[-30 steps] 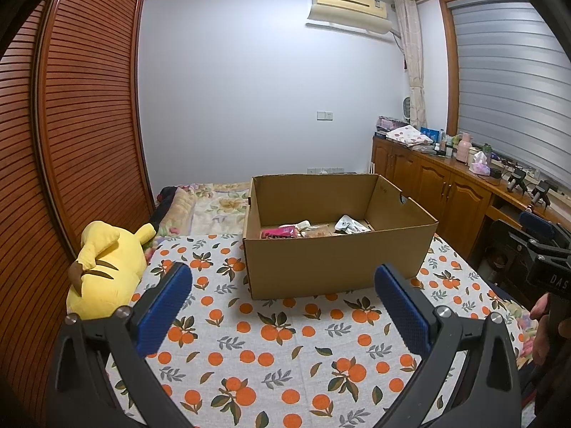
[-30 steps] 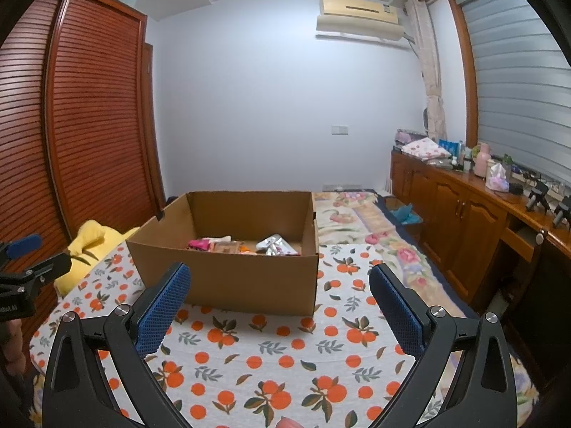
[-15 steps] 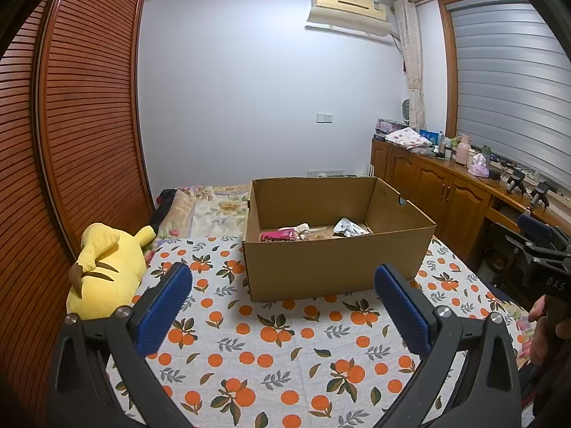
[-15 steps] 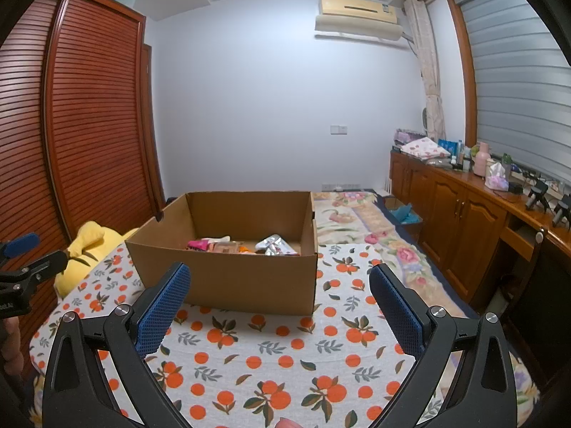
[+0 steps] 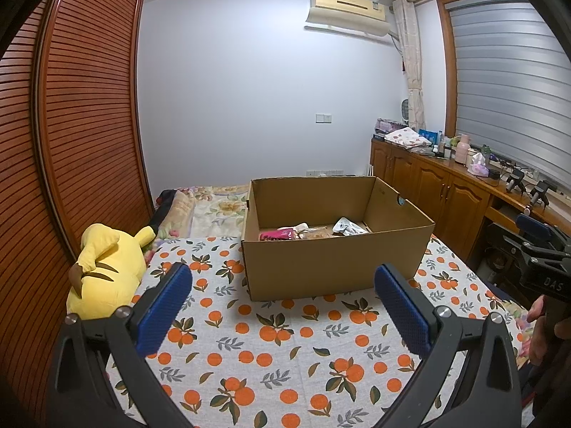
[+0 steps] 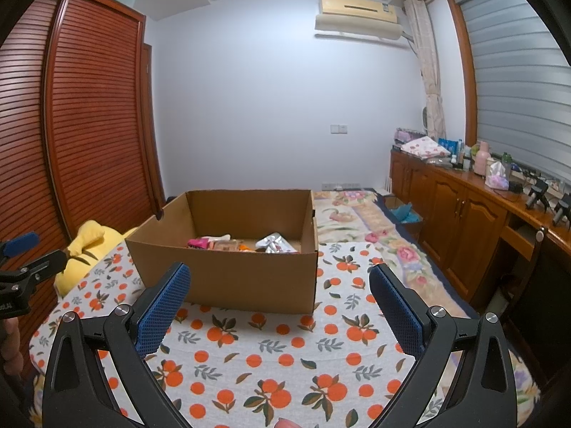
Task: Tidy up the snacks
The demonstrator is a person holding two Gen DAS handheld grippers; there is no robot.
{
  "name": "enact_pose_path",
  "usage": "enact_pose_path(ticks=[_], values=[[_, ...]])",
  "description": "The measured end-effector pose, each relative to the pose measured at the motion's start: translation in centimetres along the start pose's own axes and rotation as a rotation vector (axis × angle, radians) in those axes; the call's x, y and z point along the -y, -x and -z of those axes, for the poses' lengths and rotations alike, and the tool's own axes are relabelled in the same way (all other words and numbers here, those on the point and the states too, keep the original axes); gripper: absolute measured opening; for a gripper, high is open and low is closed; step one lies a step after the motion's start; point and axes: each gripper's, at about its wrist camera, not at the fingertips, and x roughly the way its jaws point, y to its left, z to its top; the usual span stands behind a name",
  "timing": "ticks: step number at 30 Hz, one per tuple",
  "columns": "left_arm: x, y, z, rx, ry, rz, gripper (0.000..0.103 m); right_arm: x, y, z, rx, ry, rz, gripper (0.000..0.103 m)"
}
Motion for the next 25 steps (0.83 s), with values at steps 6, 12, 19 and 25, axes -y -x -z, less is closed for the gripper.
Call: enact_pose_path(ticks=[6, 12, 19, 25], values=[[-0.03, 0.02, -0.01, -0.001, 0.001, -0.001, 0.103, 0.02, 0.0, -0.02, -0.001, 0.0, -0.001, 0.102], [0.03, 0.04, 0.04, -0.002, 0.001, 0.001, 0.103, 0.0, 0.01, 0.09, -0.002, -0.002, -0.001, 0.102], [0.1, 0.06, 0.09, -0.001, 0.0, 0.0, 0.103, 0.01, 0.0, 0.18, -0.001, -0.002, 0.001, 0.102], [0.08, 0.05, 0.08, -0.001, -0.001, 0.0, 0.103, 0.03, 0.01, 0.17, -0.001, -0.002, 0.0, 0.102]])
